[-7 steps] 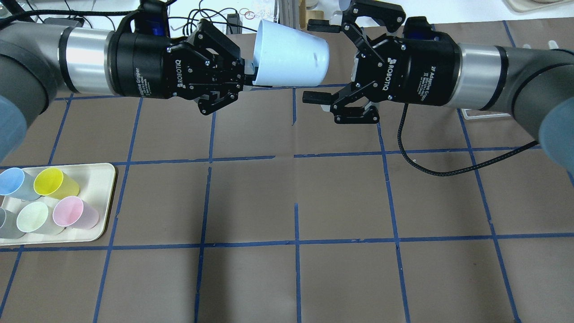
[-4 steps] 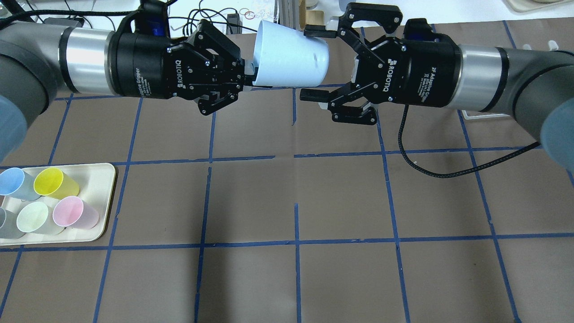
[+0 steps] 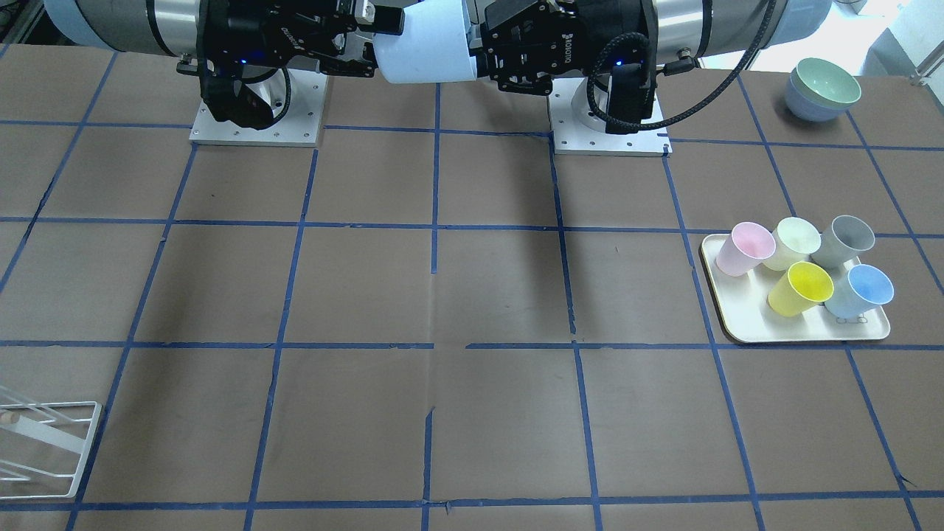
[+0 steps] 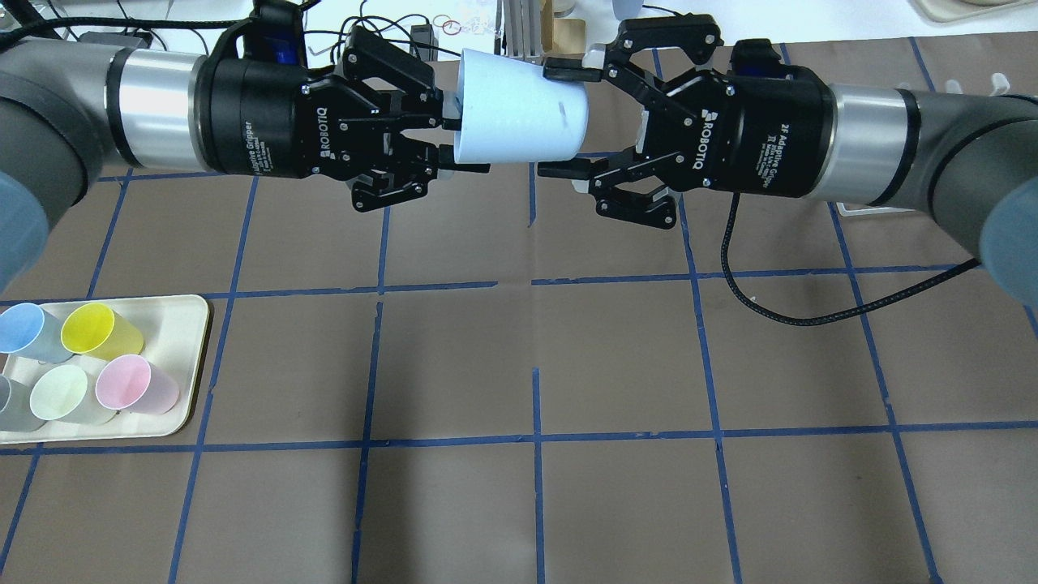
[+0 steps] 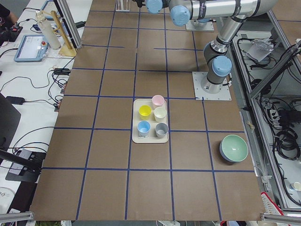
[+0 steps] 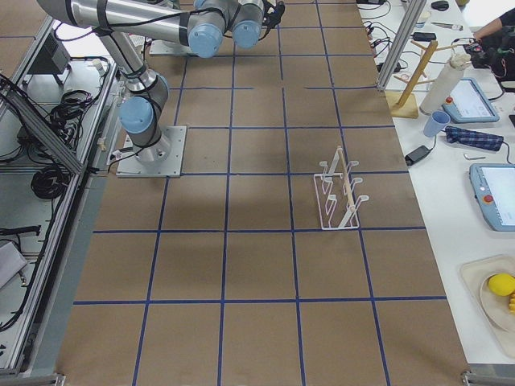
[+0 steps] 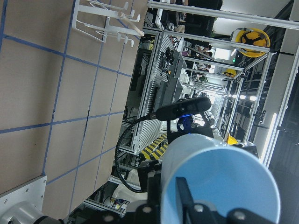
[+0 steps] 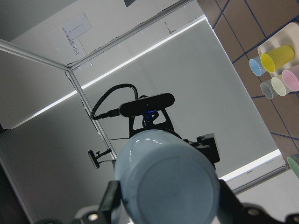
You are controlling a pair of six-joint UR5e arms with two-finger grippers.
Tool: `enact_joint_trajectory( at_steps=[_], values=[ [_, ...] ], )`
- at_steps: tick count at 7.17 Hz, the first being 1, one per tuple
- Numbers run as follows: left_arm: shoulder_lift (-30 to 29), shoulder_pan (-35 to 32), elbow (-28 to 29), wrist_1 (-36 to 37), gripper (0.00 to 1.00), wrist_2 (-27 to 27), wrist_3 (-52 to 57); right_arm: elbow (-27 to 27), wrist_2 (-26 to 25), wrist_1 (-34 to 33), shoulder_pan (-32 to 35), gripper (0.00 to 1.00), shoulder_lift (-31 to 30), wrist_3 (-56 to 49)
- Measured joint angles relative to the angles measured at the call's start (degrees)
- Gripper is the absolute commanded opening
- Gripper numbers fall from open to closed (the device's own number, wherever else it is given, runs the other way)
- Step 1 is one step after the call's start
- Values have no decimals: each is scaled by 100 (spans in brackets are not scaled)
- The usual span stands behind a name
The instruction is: Transfer IKEA cup to right arm and place on rack
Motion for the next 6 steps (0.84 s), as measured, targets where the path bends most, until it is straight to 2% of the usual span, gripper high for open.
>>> enact_joint_trajectory(
  at_steps=[1,3,6],
  values=[
    [-1,2,4,2,100,4,-34,-15,-12,11,-10,11,0,-2],
    [-1,4,9,8,100,6,-50,-144,-85,19,-169,10,10,2],
    [-20,4,41,22,100,87,-66,-242,-619,-40,-923,7,21,2]
  ],
)
